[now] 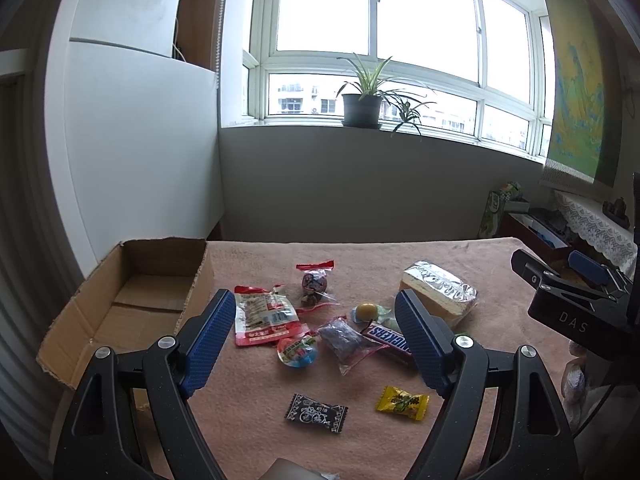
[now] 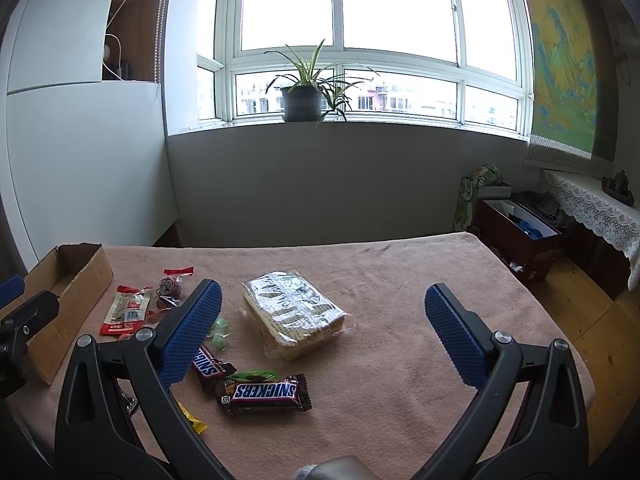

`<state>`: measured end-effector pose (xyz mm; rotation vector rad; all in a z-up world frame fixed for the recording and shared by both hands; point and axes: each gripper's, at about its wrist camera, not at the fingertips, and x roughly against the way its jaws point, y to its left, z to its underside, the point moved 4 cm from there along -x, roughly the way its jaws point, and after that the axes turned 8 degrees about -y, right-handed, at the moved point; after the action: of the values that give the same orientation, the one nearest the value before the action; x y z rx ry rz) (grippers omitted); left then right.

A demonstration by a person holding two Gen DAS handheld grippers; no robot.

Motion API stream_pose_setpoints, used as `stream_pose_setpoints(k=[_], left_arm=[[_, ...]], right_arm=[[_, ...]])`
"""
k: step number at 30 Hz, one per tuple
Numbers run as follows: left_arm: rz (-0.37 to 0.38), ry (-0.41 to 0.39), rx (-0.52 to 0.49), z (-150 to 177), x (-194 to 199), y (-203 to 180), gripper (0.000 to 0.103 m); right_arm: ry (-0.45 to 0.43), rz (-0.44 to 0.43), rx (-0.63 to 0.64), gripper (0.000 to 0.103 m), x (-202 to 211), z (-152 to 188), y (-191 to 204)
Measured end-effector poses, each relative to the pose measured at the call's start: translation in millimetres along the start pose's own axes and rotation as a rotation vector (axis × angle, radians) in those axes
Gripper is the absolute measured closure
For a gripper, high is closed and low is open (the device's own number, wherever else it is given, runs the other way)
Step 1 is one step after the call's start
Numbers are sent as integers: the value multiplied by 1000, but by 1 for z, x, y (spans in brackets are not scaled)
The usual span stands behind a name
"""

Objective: Organize snacks

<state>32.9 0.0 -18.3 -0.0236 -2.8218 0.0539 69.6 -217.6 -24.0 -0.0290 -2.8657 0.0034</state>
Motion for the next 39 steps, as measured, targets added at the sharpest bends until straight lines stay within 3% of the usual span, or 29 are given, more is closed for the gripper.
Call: stream_pose_setpoints(k=[39], left_arm=[[4,4,0,-1,0,3,21]], right_arm=[[4,-1,6,0,-1,2,1]])
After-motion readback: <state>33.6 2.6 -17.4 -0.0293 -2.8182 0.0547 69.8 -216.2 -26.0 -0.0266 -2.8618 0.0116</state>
